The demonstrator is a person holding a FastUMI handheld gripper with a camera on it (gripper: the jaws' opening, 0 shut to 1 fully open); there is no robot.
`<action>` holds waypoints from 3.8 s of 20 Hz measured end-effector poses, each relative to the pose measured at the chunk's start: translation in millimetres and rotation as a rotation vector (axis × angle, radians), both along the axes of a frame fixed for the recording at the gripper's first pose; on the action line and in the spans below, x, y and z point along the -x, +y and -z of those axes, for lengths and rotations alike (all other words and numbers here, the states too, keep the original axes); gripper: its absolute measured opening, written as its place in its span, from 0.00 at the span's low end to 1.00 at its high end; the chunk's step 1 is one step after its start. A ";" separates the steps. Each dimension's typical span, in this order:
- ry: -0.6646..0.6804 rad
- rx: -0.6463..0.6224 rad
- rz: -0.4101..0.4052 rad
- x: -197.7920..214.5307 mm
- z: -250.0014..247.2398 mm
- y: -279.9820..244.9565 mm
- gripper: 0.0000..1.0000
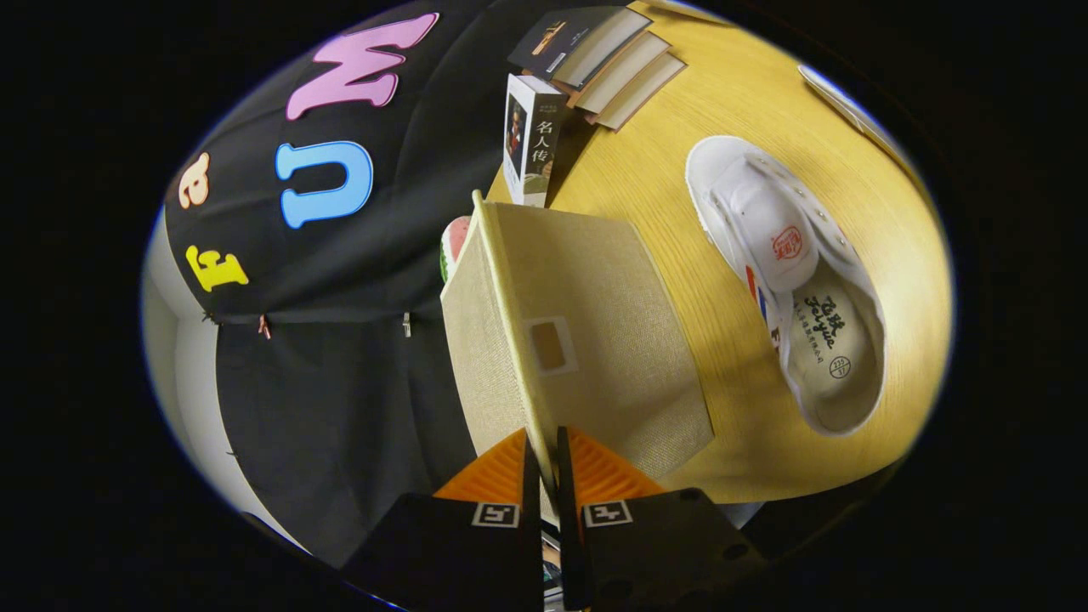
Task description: Open the storage box then place both shoes into the box .Put the left shoe in first, then the right shoe, with the right side of both shoes facing outward in a uniform manner.
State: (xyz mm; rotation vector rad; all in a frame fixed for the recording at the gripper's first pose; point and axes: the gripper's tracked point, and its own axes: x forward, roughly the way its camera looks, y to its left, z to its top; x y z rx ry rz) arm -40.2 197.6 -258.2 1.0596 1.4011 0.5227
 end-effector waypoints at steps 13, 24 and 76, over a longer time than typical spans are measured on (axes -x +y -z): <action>-0.194 -0.034 -0.095 -6.0 -109.8 43.7 0.07; -0.349 -0.076 -0.218 16.7 -172.1 222.2 0.08; -0.632 0.923 -0.373 -98.2 151.0 -171.3 0.99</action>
